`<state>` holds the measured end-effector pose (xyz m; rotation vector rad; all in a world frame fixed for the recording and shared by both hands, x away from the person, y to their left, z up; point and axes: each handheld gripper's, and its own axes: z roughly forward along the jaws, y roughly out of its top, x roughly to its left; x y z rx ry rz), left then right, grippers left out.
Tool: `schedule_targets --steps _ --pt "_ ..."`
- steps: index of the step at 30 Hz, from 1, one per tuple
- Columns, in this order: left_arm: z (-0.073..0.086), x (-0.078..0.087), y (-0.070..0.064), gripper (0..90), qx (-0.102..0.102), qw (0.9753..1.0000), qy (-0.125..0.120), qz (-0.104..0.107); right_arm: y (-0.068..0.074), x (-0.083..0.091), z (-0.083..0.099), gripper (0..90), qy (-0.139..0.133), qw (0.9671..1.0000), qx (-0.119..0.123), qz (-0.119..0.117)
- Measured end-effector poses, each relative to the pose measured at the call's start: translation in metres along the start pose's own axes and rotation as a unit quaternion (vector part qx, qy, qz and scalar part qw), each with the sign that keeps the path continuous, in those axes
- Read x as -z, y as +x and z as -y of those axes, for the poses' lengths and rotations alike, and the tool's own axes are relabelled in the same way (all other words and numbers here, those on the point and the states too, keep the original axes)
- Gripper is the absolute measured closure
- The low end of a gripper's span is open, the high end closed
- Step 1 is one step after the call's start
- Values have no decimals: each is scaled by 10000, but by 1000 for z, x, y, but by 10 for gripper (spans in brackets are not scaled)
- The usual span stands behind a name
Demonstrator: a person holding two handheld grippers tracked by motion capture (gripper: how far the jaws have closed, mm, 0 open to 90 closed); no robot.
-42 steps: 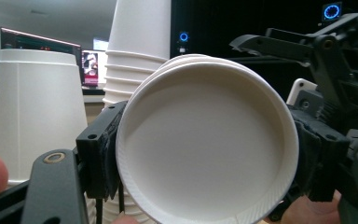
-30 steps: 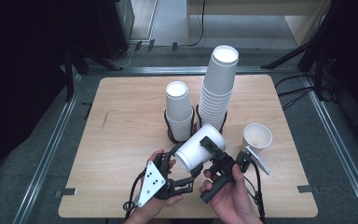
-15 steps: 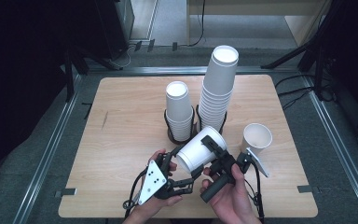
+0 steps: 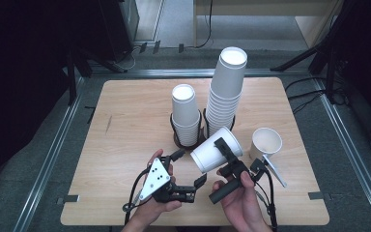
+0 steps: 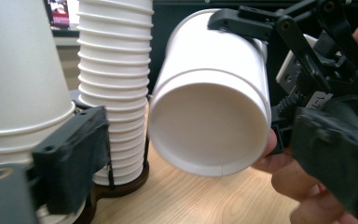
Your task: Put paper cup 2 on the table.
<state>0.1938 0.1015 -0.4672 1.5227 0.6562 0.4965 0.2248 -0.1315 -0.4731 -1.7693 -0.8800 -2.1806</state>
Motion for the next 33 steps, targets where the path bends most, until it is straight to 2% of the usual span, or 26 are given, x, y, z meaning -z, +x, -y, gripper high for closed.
schedule_targets --steps 4,7,11,16,19,21,28,30,31,33 --pt "-4 4 7 19 43 10000 22 -14 -3 0 -1 121 -194 9982 551 128" --pt "-7 8 11 19 100 9999 9 18 -5 0 0 121 -316 9948 957 148" --pt "-10 13 16 19 172 9998 19 69 -5 0 2 121 -422 9901 1333 120" --pt "-13 18 24 19 245 9997 23 45 -8 -2 8 121 -510 9784 1995 196" --pt "-14 21 30 19 278 9996 46 -9 -8 -3 12 121 -556 9675 2454 252" --pt "-14 22 34 19 305 9995 61 -79 -8 -3 15 121 -599 9587 2769 260" --pt "-9 27 53 19 421 9980 263 -404 -10 -4 26 121 -524 9300 3629 251" --pt "-7 29 60 19 415 9971 335 -551 -12 -5 28 120 -513 9189 3901 272" --pt "-6 30 64 19 430 9966 365 -604 -13 -5 30 120 -525 9113 4074 291" --pt "-2 33 73 19 505 9951 405 -748 -15 -5 33 120 -491 8991 4340 304"
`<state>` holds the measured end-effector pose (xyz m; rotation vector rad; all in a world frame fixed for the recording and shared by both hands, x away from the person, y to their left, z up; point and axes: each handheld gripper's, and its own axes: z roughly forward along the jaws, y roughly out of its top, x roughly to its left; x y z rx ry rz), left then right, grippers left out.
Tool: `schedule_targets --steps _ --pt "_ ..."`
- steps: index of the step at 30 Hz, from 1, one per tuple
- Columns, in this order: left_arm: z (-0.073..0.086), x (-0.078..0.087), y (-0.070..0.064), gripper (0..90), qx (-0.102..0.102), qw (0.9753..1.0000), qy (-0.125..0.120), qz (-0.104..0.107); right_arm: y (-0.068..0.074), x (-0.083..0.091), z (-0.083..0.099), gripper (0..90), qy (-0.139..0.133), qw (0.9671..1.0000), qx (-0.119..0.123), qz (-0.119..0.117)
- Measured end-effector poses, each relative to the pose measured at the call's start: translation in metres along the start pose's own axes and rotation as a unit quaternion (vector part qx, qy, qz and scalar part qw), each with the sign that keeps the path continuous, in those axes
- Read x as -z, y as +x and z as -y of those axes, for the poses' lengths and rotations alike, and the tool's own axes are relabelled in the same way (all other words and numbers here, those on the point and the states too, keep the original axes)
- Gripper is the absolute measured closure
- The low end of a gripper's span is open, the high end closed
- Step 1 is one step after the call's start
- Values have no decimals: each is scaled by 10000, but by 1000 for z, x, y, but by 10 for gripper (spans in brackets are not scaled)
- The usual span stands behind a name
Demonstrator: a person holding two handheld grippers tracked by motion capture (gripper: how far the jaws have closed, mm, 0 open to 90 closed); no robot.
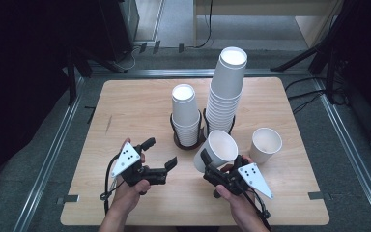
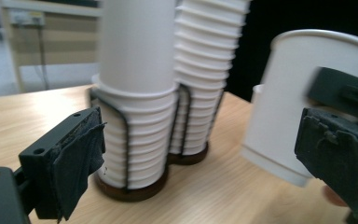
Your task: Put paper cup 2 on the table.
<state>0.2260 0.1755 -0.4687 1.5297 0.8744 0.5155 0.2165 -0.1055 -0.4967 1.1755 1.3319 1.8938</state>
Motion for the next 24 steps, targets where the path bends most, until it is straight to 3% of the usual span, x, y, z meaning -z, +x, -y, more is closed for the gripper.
schedule_targets --steps 4,7,10,14,16,18,22,24 --pt "7 4 23 19 263 9992 95 -295 2 -1 7 120 83 9994 322 -52" --pt "14 8 41 19 410 9971 187 -619 2 -2 13 120 133 9983 559 -97" --pt "21 13 59 19 629 9914 215 -1124 4 -2 20 119 207 9953 934 -175" --pt "33 25 84 19 798 9842 331 -1545 7 -1 28 118 306 9895 1364 -358" --pt "41 31 97 19 811 9774 537 -1876 8 -1 33 118 397 9867 1518 -421" --pt "48 35 106 19 839 9729 666 -2049 7 -1 37 118 535 9838 1652 -449" --pt "58 46 117 19 830 9669 636 -2326 5 -2 47 117 718 9775 1922 -486" --pt "62 51 120 19 853 9662 579 -2363 4 -3 51 117 787 9758 1979 -505"
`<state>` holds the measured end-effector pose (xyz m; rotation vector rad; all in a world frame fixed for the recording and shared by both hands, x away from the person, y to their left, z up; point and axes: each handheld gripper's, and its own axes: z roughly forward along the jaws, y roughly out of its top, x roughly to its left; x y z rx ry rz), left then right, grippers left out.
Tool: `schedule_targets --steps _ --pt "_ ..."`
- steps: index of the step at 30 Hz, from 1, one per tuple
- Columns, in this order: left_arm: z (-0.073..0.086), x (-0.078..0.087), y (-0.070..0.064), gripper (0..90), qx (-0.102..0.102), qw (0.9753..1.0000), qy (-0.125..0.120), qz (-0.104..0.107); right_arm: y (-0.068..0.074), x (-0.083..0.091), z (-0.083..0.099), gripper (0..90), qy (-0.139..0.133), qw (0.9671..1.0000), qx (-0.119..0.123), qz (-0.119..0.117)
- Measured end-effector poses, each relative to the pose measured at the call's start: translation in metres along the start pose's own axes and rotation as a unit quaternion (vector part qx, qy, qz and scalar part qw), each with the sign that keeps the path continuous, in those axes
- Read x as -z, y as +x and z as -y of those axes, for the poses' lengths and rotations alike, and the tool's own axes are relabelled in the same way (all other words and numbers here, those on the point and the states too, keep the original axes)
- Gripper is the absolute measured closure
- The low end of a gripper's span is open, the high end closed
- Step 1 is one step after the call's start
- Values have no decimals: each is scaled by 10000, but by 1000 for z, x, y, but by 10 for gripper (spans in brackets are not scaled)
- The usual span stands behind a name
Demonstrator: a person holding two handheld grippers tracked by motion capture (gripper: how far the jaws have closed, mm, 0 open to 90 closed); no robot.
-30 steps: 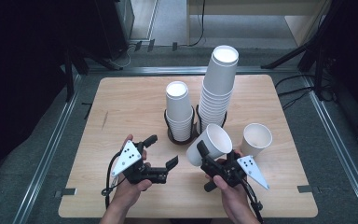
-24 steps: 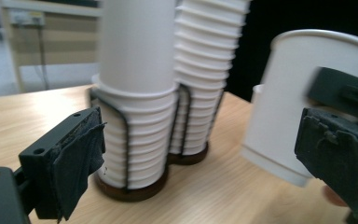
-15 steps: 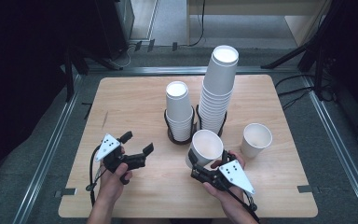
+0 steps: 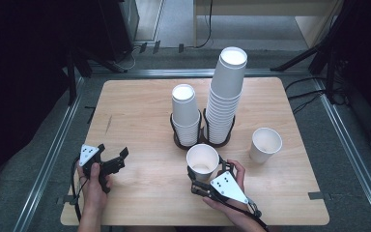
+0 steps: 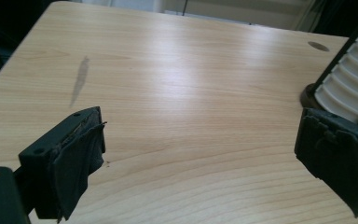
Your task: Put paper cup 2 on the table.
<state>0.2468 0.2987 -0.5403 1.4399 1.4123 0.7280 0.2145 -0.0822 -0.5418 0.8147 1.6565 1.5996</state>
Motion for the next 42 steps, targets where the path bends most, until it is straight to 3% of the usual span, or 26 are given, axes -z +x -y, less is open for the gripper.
schedule_targets --steps 3,10,16,22,42 --pt "4 4 4 19 -20 10000 -27 67 0 -2 5 117 92 9999 65 0" --pt "16 17 6 19 -93 9998 -101 -130 2 -4 10 117 304 9992 242 -59" --pt "21 31 10 19 39 9998 -194 -93 2 -6 14 117 445 9985 291 -88" --pt "27 43 8 19 -155 9997 -161 -68 3 -7 15 116 575 9979 281 -90" --pt "30 42 9 19 -46 9998 -217 16 4 -7 15 111 647 9975 251 -133"
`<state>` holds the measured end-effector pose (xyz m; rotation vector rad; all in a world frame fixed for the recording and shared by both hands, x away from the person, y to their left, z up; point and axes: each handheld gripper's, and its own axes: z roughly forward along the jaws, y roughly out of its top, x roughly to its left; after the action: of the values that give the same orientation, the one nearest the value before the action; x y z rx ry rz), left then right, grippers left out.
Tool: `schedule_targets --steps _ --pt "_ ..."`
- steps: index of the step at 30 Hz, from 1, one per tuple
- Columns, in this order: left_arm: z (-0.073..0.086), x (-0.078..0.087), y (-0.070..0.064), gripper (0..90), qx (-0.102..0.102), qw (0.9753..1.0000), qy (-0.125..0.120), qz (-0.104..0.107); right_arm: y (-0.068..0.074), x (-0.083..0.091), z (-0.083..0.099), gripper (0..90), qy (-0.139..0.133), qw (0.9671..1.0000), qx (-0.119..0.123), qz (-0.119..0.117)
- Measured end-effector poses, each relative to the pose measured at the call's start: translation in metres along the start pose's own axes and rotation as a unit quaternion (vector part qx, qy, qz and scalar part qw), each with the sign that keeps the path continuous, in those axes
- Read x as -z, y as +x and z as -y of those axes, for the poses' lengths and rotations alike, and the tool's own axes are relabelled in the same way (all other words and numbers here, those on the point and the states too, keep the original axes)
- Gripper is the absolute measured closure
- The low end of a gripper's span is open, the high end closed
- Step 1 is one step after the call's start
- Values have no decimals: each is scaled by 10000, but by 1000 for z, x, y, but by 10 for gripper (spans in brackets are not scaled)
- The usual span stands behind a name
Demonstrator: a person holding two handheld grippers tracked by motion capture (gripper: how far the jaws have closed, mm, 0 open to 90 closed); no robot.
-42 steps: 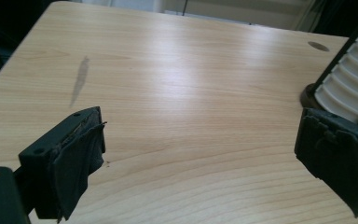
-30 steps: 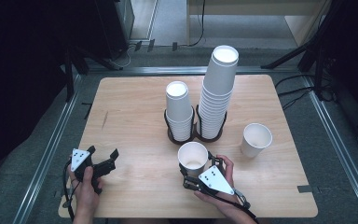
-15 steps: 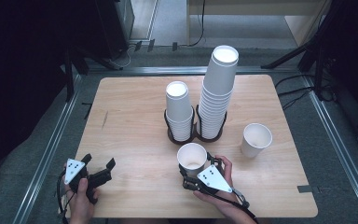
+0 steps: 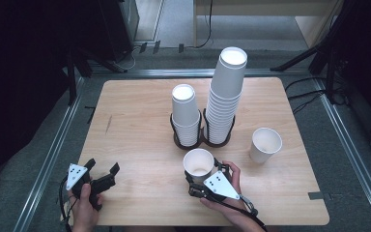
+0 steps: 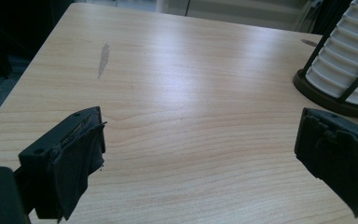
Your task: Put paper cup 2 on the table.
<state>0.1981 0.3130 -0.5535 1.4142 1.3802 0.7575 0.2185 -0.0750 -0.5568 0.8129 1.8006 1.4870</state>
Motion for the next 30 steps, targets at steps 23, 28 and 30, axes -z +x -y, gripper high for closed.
schedule_targets --steps 23,28,30 --pt "0 -1 1 19 23 10000 -13 47 -2 3 -4 13 252 9983 -148 -502" --pt "0 -1 2 19 71 9999 -37 72 -4 8 -5 12 314 9980 -61 -541" --pt "0 -1 2 19 84 9999 -43 74 -3 12 -5 12 351 9978 52 -565"
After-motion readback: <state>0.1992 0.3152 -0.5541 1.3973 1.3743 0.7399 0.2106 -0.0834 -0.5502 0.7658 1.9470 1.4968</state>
